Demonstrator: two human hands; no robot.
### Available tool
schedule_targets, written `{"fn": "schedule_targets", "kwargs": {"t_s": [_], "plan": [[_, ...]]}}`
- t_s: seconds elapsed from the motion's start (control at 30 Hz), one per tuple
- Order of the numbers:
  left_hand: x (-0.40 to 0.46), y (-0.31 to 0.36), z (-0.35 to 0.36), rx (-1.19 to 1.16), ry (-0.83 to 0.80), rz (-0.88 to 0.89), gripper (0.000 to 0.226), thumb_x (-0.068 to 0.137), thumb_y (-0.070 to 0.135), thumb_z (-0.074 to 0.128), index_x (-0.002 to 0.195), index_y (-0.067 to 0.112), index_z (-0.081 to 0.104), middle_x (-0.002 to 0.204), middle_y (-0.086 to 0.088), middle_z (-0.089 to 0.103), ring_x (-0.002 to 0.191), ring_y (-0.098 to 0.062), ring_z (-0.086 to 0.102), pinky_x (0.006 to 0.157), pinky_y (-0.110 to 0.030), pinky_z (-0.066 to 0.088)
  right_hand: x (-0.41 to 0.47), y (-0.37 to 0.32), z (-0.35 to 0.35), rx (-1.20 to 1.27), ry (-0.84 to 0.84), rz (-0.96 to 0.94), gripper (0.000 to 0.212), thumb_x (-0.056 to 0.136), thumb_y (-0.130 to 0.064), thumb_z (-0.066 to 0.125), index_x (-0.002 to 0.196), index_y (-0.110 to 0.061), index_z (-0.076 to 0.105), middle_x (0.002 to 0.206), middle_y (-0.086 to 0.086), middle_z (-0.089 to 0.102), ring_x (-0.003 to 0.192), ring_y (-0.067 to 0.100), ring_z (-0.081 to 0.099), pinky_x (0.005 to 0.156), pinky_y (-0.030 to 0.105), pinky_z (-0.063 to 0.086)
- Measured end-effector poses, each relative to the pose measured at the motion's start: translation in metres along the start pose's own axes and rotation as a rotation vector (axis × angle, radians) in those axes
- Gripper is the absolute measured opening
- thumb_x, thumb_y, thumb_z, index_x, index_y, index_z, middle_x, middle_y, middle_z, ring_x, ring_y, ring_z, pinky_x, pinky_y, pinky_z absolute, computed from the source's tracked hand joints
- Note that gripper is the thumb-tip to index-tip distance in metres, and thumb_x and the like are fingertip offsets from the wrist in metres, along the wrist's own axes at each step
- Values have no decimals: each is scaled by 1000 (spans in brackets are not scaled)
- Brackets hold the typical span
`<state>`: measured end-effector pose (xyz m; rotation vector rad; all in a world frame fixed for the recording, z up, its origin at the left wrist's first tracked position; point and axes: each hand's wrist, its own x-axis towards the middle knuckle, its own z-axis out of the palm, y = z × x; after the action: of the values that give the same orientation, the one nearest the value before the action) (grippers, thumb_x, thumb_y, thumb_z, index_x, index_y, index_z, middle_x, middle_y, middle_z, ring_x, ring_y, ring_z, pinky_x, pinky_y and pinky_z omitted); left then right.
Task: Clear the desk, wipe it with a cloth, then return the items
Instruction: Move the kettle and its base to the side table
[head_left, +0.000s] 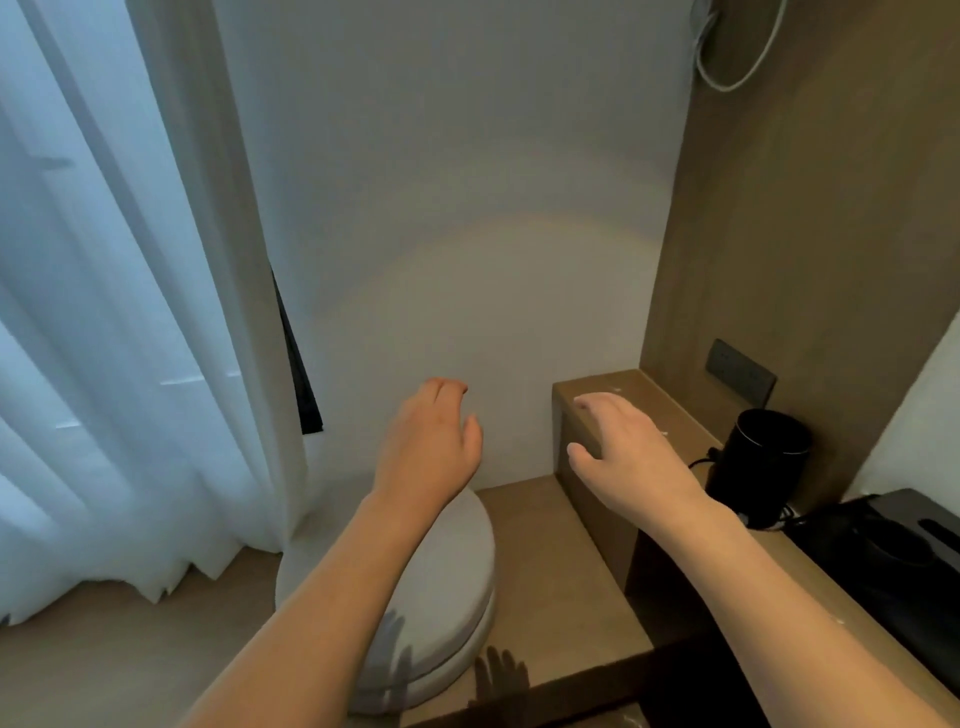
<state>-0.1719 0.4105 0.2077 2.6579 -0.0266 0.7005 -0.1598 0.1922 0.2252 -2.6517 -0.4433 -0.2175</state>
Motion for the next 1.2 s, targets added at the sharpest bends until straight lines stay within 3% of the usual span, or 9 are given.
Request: {"fn": "schedule_targets", "kwargs": {"t_s": [0.33,0.53,0.63,0.9,1.2], "plan": [[152,-8,71,42,2,27,40,100,24,51,136,7,54,137,-11,54,116,-30,56,93,-39,45,153,59,13,30,30,34,58,98,-33,54,150,-20,34,153,0,38,141,18,34,114,31,29],[213,-15,125,-27,-72,51,39,100,24,52,134,5,56,135,-13,56,118,-31,57,95,-41,46,203,94,27,70,9,140,59,97,-32,56,150,-21,35,152,-1,39,135,18,43,112,34,36],[234,-14,155,-87,-112,68,39,100,23,52,135,6,57,136,-11,57,119,-28,56,96,-39,46,219,114,34,52,43,220,59,97,-33,55,151,-21,35,153,-2,38,138,16,38,112,29,31],[283,11,240,-195,-288,276,40,100,26,50,136,9,56,135,-8,57,121,-25,56,100,-38,48,219,157,38,26,171,510,57,96,-29,59,148,-23,37,149,-7,40,135,11,39,109,24,32],[232,111,328,-345,-601,540,45,102,36,49,146,25,46,148,6,47,134,-7,45,111,-24,35,140,231,27,41,262,896,59,93,-26,63,147,-23,39,150,-6,41,136,14,42,110,31,38]]}}
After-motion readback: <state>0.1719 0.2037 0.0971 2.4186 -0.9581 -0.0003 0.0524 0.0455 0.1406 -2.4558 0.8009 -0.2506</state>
